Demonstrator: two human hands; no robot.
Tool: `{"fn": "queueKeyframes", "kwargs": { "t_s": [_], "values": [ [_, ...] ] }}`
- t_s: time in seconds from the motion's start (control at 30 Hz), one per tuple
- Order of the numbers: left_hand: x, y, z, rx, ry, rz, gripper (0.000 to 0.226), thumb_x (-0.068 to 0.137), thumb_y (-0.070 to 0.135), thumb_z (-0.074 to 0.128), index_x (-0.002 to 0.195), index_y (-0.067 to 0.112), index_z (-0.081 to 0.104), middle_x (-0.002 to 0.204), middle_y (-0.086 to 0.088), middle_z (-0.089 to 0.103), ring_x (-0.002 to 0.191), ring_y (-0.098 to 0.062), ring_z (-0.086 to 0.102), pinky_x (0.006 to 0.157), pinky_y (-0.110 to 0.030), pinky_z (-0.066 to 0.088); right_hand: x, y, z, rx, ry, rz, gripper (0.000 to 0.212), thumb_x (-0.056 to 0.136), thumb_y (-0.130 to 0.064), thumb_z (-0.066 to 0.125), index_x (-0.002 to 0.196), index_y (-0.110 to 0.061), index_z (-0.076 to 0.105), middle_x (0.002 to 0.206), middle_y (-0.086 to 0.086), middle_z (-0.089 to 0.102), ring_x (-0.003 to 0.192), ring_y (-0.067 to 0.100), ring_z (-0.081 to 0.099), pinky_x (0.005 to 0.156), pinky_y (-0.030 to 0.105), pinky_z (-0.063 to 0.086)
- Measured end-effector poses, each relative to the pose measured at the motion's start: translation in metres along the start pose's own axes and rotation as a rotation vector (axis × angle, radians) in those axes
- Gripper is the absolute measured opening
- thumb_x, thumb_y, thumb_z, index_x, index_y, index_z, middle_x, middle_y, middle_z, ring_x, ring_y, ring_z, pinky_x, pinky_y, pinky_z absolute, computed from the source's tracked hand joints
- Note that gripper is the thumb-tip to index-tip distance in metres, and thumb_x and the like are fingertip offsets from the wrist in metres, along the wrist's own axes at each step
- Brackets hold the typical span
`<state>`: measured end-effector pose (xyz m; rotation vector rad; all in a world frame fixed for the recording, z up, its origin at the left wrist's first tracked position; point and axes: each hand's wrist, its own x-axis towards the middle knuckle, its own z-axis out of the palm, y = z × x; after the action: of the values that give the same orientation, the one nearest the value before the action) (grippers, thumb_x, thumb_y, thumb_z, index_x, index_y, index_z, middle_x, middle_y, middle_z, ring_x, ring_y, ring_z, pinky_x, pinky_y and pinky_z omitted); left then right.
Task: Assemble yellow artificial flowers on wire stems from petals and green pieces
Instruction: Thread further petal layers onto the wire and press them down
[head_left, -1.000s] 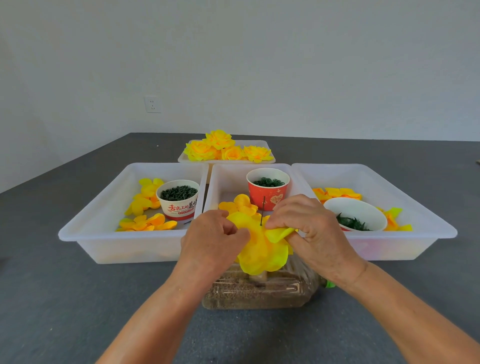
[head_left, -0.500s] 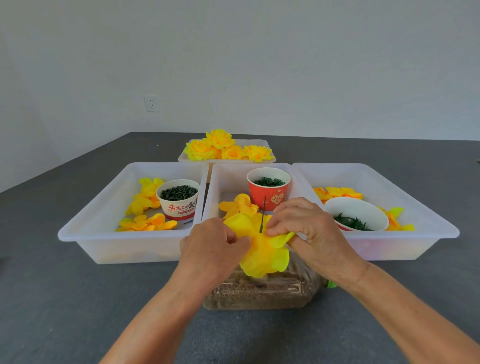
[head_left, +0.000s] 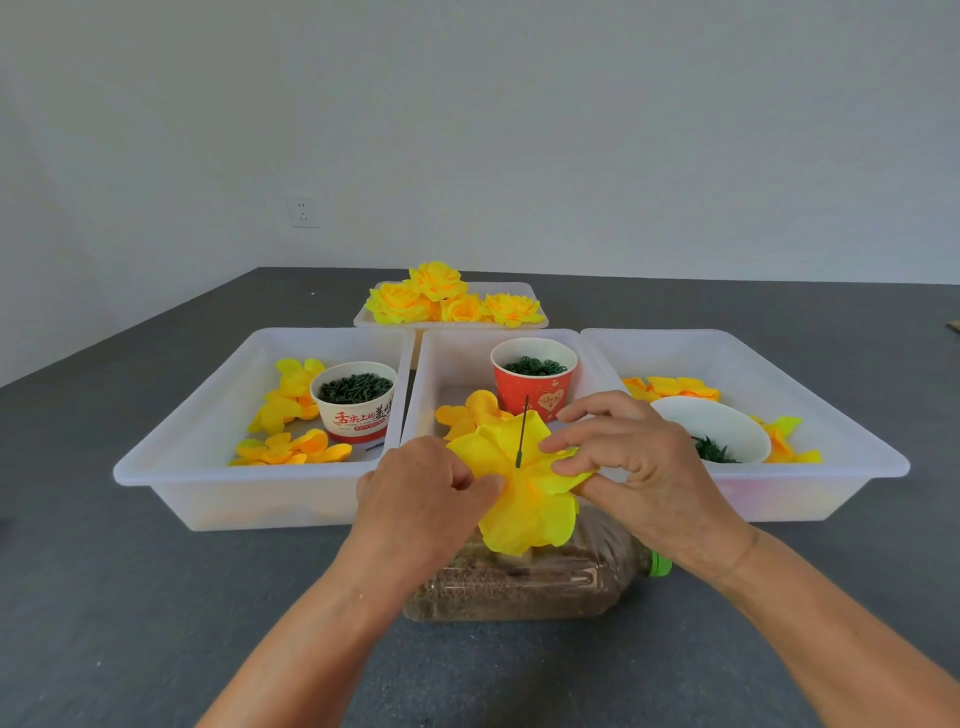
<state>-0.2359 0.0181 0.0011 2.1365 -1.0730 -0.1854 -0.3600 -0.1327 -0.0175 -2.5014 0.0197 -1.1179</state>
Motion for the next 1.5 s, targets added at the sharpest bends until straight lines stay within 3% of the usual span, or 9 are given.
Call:
{"fn": "queueKeyframes", "kwargs": {
  "t_s": [0.27,0.5,0.7,0.87,0.97,1.1,1.23,1.4,1.5],
  "values": [
    [0.0,0.0,-0.002,0.011,0.007,0.007,0.05,0.085,0.033,0.062,0.044,0.013,0.043,0.079,-0.019,0.063,0.073,-0.032,0.057,0.073,-0.042,0.046,0.003,0.001,-0.011,0.137,-0.081,0.152,0.019,0.068,-0.001,0.079,0.083,-0.012,0.078,0.099,-0.007,0.072,0.106,0.006,0.057,0.095,0.032,0.047],
    [0.001,0.001,0.001,-0.007,0.01,0.006,0.049,0.084,0.032,0.063,0.045,0.012,0.042,0.081,-0.022,0.062,0.076,-0.035,0.055,0.071,-0.041,0.043,0.004,0.0,-0.007,0.081,-0.055,0.095,0.008,0.066,-0.006,0.081,0.066,-0.006,0.073,0.083,-0.002,0.073,0.1,0.008,0.059,0.089,0.031,0.047],
    [0.001,-0.001,0.001,-0.009,0.025,-0.004,0.046,0.084,0.033,0.062,0.047,0.011,0.047,0.078,-0.018,0.063,0.076,-0.033,0.057,0.074,-0.041,0.045,0.009,-0.006,-0.024,0.156,-0.288,0.286,0.037,0.067,-0.003,0.08,0.094,-0.027,0.071,0.121,-0.016,0.061,0.125,-0.004,0.04,0.098,0.007,0.031],
    [-0.002,0.0,-0.005,0.052,0.12,0.019,0.037,0.074,0.039,0.072,0.051,0.023,0.048,0.075,0.005,0.058,0.086,-0.022,0.055,0.083,-0.041,0.043,0.022,-0.02,-0.02,0.334,-0.057,0.388,0.008,0.076,-0.02,0.076,0.078,-0.027,0.074,0.109,-0.013,0.067,0.113,-0.001,0.054,0.101,0.03,0.041],
    [-0.001,0.003,-0.006,0.069,0.244,0.179,0.023,0.069,0.034,0.078,0.069,0.031,0.056,0.096,0.019,0.052,0.103,-0.012,0.048,0.091,-0.032,0.035,0.025,-0.021,-0.004,0.228,-0.111,0.444,0.008,0.074,-0.016,0.077,0.077,-0.023,0.075,0.114,-0.008,0.065,0.115,0.003,0.053,0.105,0.036,0.038],
    [0.008,0.004,-0.004,-0.04,0.171,0.359,0.009,0.074,0.02,0.077,0.083,0.022,0.076,0.108,0.012,0.064,0.104,-0.003,0.054,0.081,-0.01,0.032,0.025,-0.018,0.006,0.243,-0.154,0.473,0.011,0.07,-0.018,0.081,0.081,-0.019,0.077,0.116,-0.001,0.066,0.115,0.013,0.055,0.103,0.043,0.039],
    [0.009,-0.003,0.004,-0.114,0.136,0.446,0.012,0.073,0.017,0.078,0.084,0.016,0.077,0.09,0.005,0.073,0.09,-0.003,0.059,0.079,-0.017,0.044,0.02,-0.015,0.013,0.257,-0.146,0.497,0.014,0.074,-0.016,0.077,0.088,-0.018,0.077,0.109,-0.005,0.07,0.116,0.009,0.052,0.105,0.038,0.037],
    [0.008,-0.015,0.014,-0.176,0.177,0.444,0.013,0.072,0.021,0.078,0.085,0.019,0.077,0.082,0.017,0.067,0.087,-0.003,0.062,0.082,-0.02,0.048,0.008,-0.01,0.019,0.305,-0.118,0.513,0.015,0.076,-0.018,0.073,0.091,-0.021,0.076,0.106,-0.008,0.07,0.117,0.002,0.049,0.094,0.013,0.038],
    [0.009,-0.019,0.018,-0.187,0.206,0.462,0.014,0.07,0.026,0.076,0.082,0.017,0.077,0.083,0.019,0.063,0.086,-0.003,0.061,0.08,-0.014,0.047,0.005,-0.008,0.021,0.304,-0.11,0.481,0.013,0.077,-0.02,0.072,0.089,-0.025,0.076,0.109,-0.006,0.069,0.12,0.0,0.047,0.097,0.02,0.039]
  ]
}}
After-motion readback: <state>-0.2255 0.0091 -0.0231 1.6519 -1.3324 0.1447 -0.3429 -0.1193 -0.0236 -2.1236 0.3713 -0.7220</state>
